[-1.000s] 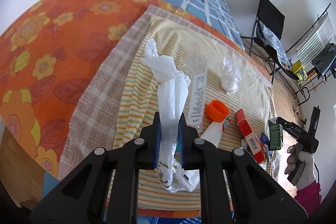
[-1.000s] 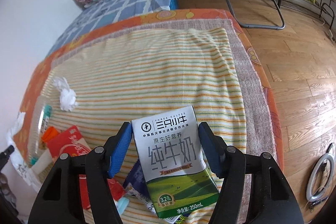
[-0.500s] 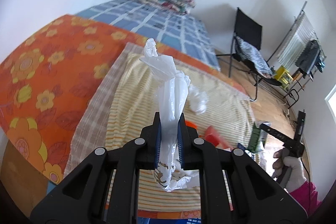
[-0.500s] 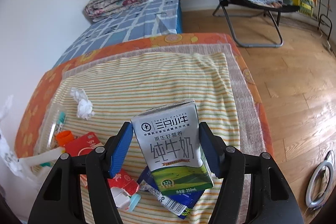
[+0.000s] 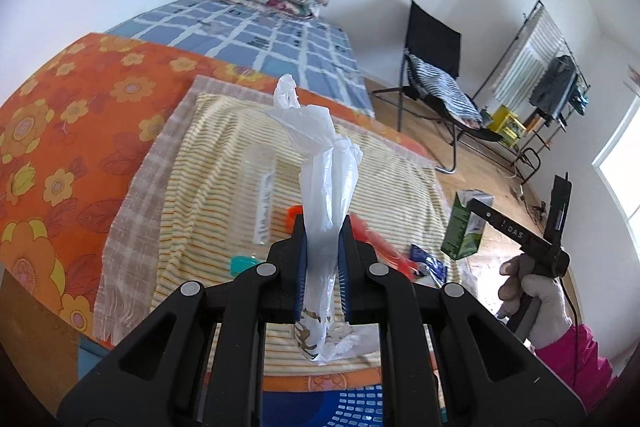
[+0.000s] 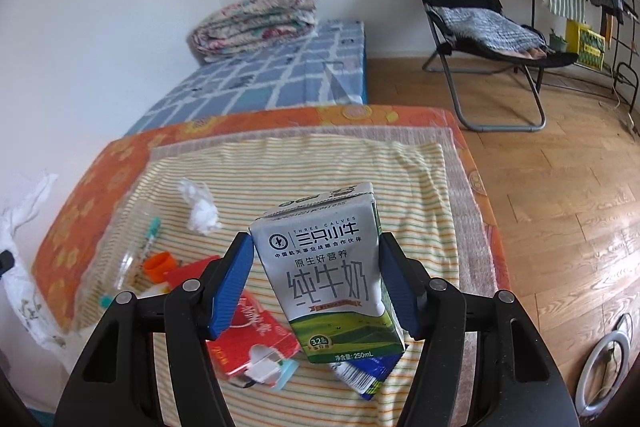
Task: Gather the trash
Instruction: 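Carry the white bag and milk carton over the blue basket with both tools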
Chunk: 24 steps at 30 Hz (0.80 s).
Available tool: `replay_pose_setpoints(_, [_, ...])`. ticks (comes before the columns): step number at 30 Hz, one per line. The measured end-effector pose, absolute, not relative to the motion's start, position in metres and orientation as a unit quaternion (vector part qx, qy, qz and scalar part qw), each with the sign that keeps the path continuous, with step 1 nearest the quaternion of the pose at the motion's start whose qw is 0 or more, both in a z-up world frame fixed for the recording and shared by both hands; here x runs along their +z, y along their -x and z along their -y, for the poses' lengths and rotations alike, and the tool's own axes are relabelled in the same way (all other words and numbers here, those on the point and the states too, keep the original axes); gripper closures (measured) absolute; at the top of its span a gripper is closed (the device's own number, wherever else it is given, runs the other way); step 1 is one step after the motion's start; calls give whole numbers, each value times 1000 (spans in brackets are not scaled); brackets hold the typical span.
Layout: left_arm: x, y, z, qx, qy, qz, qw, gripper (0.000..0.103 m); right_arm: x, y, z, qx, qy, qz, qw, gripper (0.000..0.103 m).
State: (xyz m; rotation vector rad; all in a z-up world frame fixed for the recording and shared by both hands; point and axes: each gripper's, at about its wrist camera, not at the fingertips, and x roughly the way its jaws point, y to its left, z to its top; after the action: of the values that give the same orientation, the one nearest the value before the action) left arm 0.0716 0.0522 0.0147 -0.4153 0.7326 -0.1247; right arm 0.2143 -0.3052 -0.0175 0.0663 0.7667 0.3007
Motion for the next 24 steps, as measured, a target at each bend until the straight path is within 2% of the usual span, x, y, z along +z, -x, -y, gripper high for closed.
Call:
replay_pose_setpoints(7, [30, -51, -32, -66, 149, -335, 928, 92, -1, -190, 307, 166, -54, -351, 920, 40])
replay_pose_setpoints(24, [19, 13, 20, -91, 20, -320, 943, 92, 14, -93, 292, 251, -68, -339, 904, 40])
